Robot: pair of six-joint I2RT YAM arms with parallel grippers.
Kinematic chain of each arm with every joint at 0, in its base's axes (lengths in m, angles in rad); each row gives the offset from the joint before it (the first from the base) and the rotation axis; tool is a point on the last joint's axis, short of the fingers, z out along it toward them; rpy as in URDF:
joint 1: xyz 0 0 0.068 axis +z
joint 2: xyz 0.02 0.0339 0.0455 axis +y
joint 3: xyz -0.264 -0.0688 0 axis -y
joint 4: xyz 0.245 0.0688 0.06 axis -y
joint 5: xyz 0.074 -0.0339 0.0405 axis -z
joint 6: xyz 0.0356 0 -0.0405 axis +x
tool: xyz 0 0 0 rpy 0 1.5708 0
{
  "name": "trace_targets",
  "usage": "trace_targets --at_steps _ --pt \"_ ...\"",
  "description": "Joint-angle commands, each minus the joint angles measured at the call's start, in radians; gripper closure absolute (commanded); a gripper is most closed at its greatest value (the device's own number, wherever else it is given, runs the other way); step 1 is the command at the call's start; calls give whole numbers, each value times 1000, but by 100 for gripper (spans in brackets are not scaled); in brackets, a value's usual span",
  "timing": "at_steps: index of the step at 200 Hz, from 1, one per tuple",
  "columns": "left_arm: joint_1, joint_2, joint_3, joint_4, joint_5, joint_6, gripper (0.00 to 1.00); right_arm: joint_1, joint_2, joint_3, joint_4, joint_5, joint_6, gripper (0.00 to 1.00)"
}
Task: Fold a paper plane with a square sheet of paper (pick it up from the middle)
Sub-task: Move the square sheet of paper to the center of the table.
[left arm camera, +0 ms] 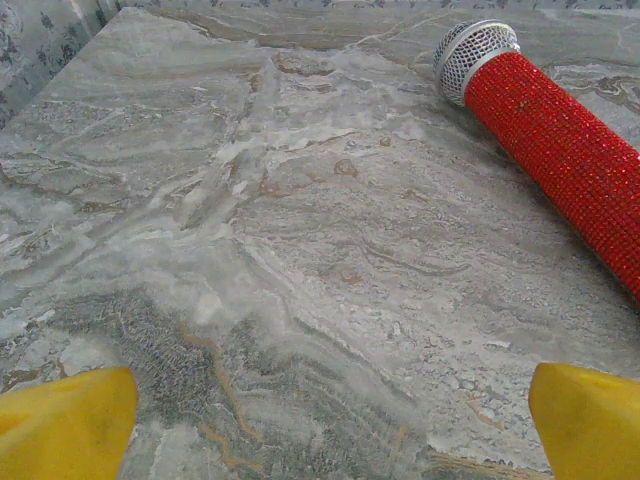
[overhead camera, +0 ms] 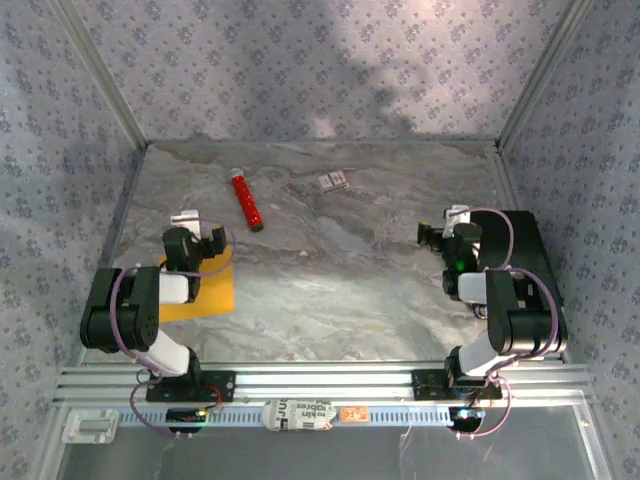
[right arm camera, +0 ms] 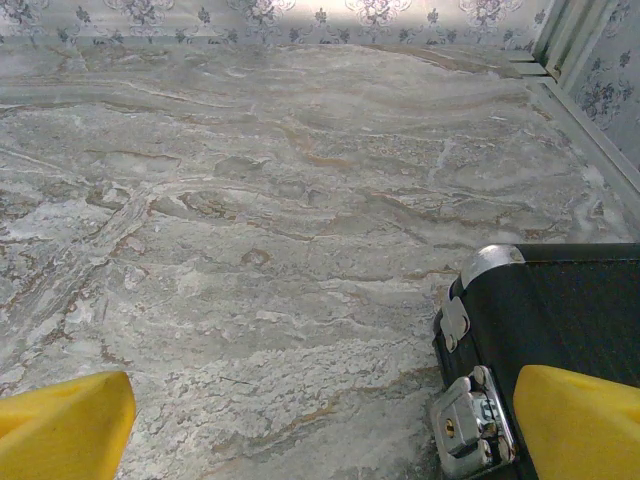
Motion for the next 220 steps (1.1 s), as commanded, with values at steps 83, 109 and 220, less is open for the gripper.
trace_targets --at_steps 83,109,220 --pt "-3 -3 23 1 14 10 0 -10 8 0 -27 -5 -4 1" --pt "-3 -3 20 2 16 11 0 -10 8 0 -28 -3 -4 1" --pt "-3 -36 -104 207 -4 -1 0 21 -29 -44 23 -16 -49 1"
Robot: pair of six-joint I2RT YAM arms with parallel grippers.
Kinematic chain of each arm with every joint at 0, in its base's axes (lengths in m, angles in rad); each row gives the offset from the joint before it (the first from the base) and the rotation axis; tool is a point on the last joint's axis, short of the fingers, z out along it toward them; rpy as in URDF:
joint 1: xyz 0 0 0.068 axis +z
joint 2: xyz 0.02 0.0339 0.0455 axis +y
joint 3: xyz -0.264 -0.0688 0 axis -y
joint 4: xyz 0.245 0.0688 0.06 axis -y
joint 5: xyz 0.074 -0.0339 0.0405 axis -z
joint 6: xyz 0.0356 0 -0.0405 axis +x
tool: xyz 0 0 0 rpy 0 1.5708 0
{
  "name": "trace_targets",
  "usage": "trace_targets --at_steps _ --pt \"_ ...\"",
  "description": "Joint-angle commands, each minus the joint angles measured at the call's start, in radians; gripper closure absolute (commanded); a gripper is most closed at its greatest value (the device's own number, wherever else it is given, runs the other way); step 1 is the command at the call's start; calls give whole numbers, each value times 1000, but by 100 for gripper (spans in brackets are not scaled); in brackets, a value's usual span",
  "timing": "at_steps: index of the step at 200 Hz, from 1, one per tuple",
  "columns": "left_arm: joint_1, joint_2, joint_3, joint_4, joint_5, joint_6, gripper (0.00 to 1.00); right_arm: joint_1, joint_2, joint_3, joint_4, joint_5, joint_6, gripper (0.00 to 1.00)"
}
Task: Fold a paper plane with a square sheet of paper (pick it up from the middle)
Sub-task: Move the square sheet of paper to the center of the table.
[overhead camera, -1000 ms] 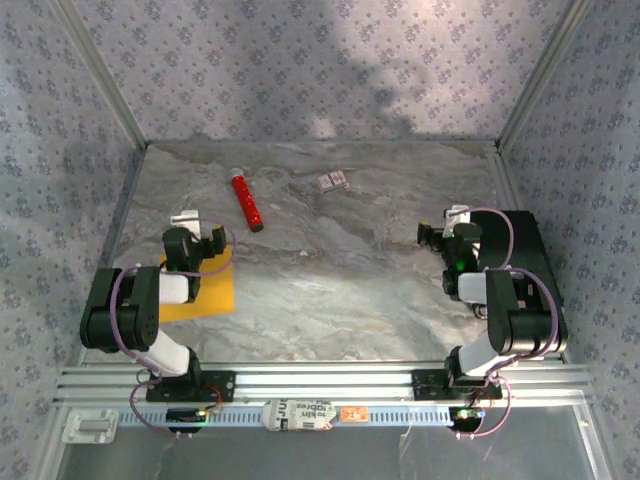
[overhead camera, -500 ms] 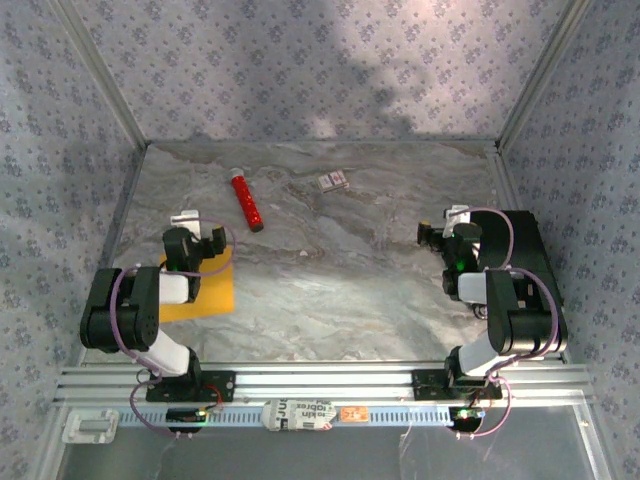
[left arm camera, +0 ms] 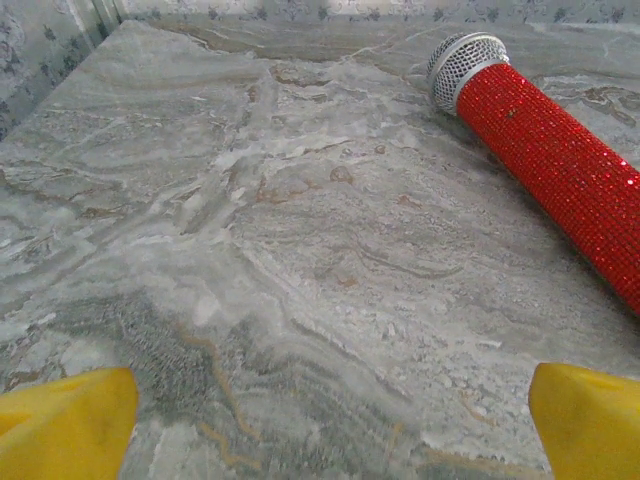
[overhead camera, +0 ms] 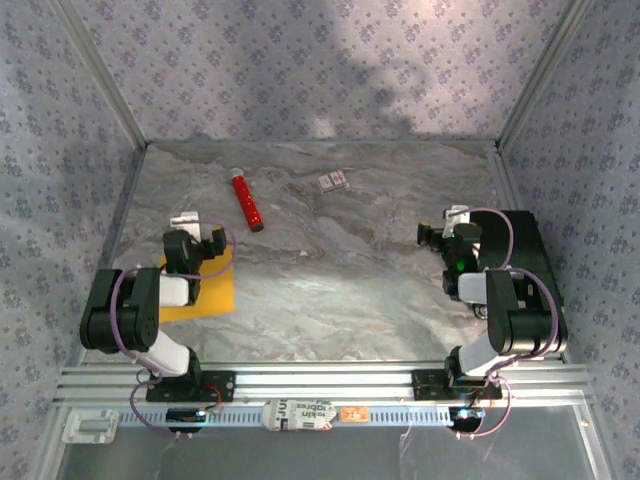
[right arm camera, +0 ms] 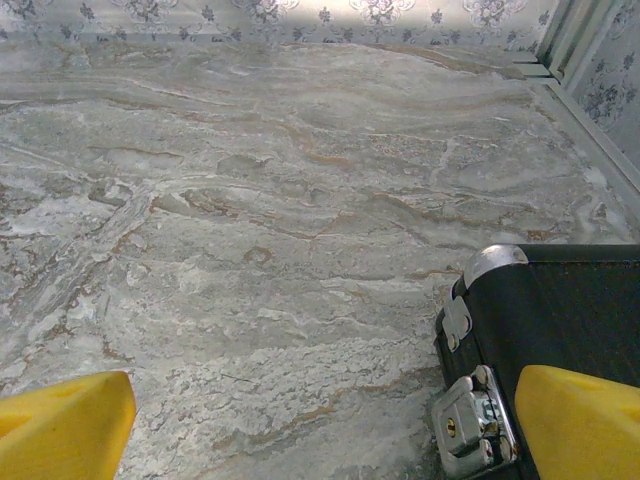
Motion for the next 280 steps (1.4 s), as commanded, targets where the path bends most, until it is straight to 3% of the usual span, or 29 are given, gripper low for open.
trace_targets --at_steps 1,19,42,79,103,119,137,149,164,202,257,280 --pt "-3 -28 -54 135 -12 -2 0 16 -27 -37 22 -8 -30 1" --pt "-2 -71 -59 107 -21 -5 0 18 -85 -52 0 -4 -29 1" --pt "-2 -157 -34 -26 -42 -16 0 8 -206 34 -295 -26 27 1" --pt "-2 -307 55 -342 -156 -100 0 12 -352 120 -581 -41 120 1" --pt "0 -467 74 -542 -288 -257 0 0 -359 307 -970 -64 294 1" --pt "30 -579 71 -688 -262 -380 0 -19 -325 401 -1139 -148 377 1" --pt "57 -663 77 -828 -173 -459 0 -30 -298 413 -1160 -441 378 1" --pt "59 -673 122 -953 -138 -468 0 -8 -304 406 -1159 -478 412 1" --pt "60 -648 178 -1093 -101 -478 0 33 -326 387 -1142 -478 443 1" --pt "61 -564 252 -1267 -59 -503 0 166 -356 366 -1108 -401 502 1" --pt "60 -535 230 -1263 -25 -515 0 294 -367 358 -1087 -265 553 1" --pt "62 -478 246 -1260 81 -500 0 322 -368 355 -1078 -235 573 1"
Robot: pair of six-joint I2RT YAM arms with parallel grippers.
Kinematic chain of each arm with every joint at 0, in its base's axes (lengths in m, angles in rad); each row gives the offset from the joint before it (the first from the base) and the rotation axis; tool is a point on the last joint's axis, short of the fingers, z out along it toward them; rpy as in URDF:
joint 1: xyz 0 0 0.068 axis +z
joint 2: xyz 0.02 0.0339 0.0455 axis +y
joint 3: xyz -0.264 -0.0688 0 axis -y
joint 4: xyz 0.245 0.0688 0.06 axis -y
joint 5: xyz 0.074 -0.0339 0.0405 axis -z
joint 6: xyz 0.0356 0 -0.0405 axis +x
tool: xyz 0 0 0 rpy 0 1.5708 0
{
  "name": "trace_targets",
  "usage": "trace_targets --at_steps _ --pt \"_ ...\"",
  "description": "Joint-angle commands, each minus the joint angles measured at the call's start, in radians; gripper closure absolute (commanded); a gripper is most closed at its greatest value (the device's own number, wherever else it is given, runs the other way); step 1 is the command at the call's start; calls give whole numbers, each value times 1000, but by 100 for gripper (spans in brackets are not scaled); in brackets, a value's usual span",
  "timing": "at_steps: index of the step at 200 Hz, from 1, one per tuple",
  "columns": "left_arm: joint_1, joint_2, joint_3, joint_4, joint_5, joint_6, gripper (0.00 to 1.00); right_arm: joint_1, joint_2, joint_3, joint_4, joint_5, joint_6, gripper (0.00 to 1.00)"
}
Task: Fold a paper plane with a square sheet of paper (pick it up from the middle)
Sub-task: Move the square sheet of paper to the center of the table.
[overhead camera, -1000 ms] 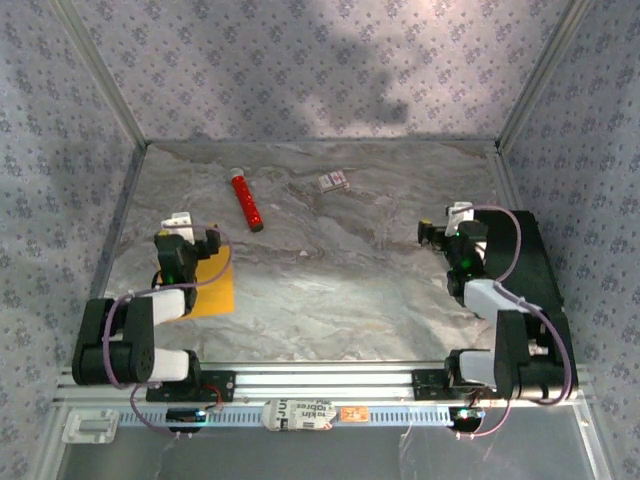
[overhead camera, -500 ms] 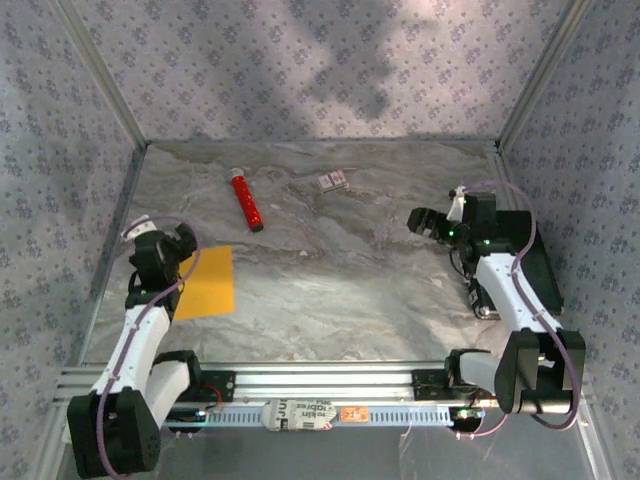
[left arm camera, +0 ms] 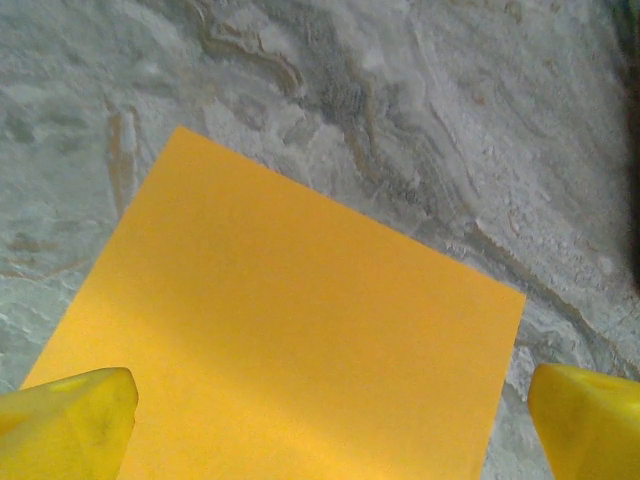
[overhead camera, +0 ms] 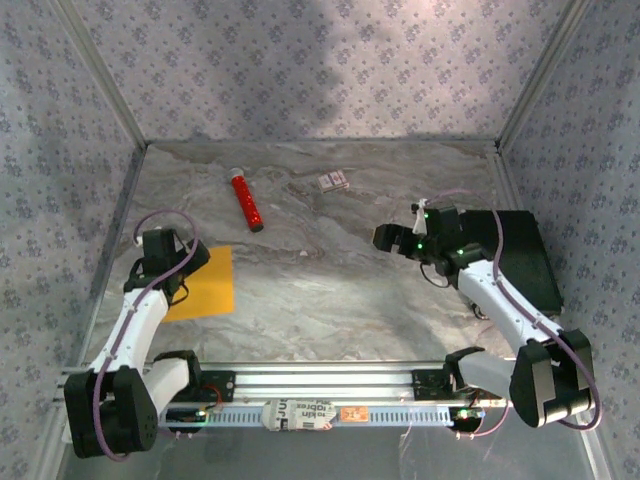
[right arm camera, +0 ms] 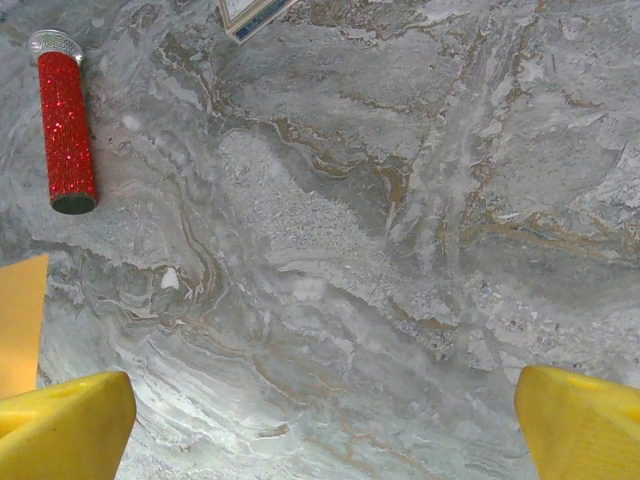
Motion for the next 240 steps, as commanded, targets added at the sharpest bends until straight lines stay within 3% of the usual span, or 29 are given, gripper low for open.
trace_targets --at_steps 1,84,139,170,240 --pt "6 51 25 -32 109 0 0 24 -18 -10 6 69 47 1" --pt "3 249 34 24 339 18 4 71 -9 -32 33 102 91 1" --pt "-37 320 16 29 362 1 5 86 -27 -60 27 123 108 1" --pt "-143 342 -18 58 364 -48 6 89 -44 -76 22 141 120 1" --pt "-583 354 -71 209 182 -430 6 93 -55 -93 16 194 161 1"
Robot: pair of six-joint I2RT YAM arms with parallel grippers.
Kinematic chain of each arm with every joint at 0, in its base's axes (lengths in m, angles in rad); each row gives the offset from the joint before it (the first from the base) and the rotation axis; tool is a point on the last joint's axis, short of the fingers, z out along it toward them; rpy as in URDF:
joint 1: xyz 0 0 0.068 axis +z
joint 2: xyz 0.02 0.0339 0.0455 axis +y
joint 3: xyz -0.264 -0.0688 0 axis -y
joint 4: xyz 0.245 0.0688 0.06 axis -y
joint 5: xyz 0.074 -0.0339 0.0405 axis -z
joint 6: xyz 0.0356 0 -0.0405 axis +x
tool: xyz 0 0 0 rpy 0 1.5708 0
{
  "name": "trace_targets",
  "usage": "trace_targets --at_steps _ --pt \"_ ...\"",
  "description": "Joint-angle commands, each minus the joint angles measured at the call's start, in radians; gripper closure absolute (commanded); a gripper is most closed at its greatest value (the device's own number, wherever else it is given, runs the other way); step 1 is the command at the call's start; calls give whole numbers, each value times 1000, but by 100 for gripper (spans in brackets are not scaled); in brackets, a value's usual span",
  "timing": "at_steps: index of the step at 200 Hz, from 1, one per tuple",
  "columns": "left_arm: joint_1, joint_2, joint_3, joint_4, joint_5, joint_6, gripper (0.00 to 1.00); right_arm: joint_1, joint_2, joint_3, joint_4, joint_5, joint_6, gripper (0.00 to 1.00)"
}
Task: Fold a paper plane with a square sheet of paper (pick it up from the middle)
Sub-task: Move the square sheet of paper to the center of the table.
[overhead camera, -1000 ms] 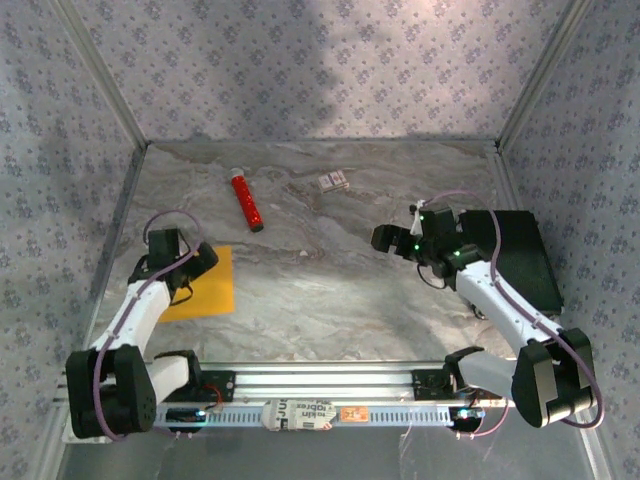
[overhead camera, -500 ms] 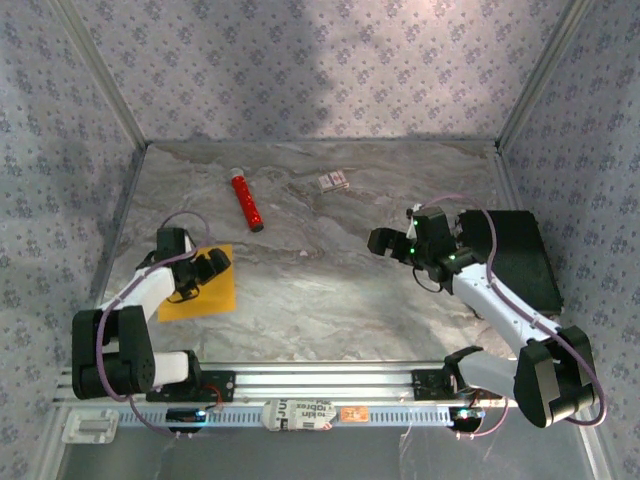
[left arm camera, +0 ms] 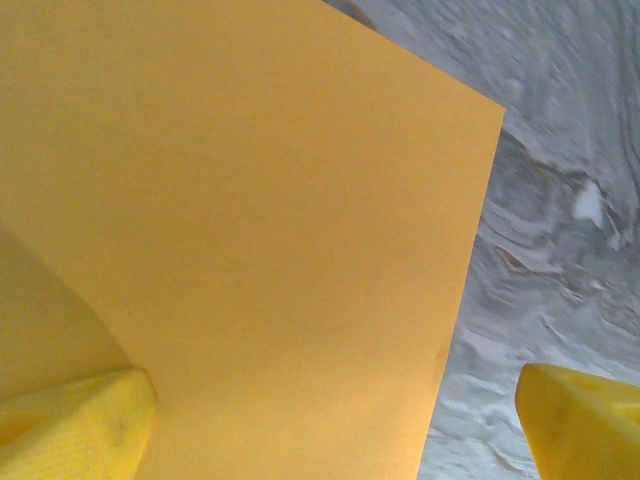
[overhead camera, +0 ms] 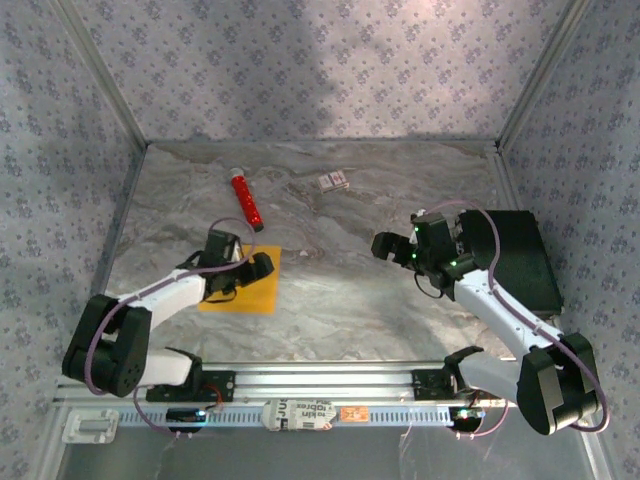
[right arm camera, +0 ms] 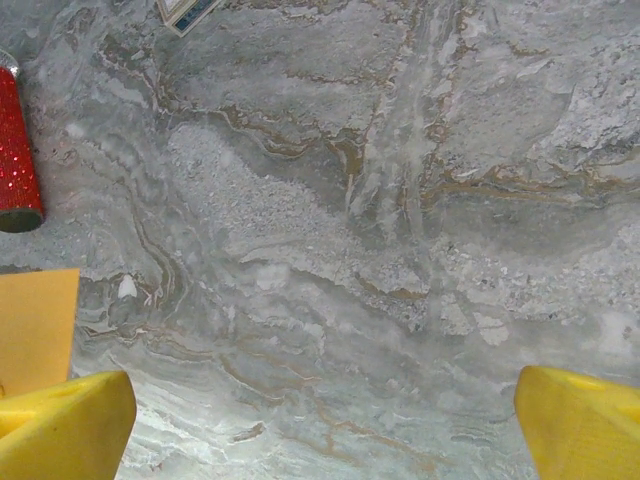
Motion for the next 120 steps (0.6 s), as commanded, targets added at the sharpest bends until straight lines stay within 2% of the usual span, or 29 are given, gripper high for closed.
trace_targets --at_steps 1,34,60,74,79,110,120 --pt "-122 39 -48 -20 -76 -216 6 10 -17 -12 -12 44 43 1" --pt "-255 61 -18 36 -166 -373 6 10 -20 -18 -23 66 57 1" --pt "-314 76 32 38 -214 -411 6 9 -26 -20 -34 77 57 1" --pt "-322 69 63 4 -227 -389 5 9 -36 -23 -34 79 56 1" --pt "-322 63 75 -12 -234 -374 0 9 -40 -22 -34 79 55 1" --pt "-317 -12 129 -172 -328 -226 0 12 -52 -14 -28 73 31 1" --pt "-297 -49 127 -195 -326 -176 0 18 -49 -2 -34 76 30 1"
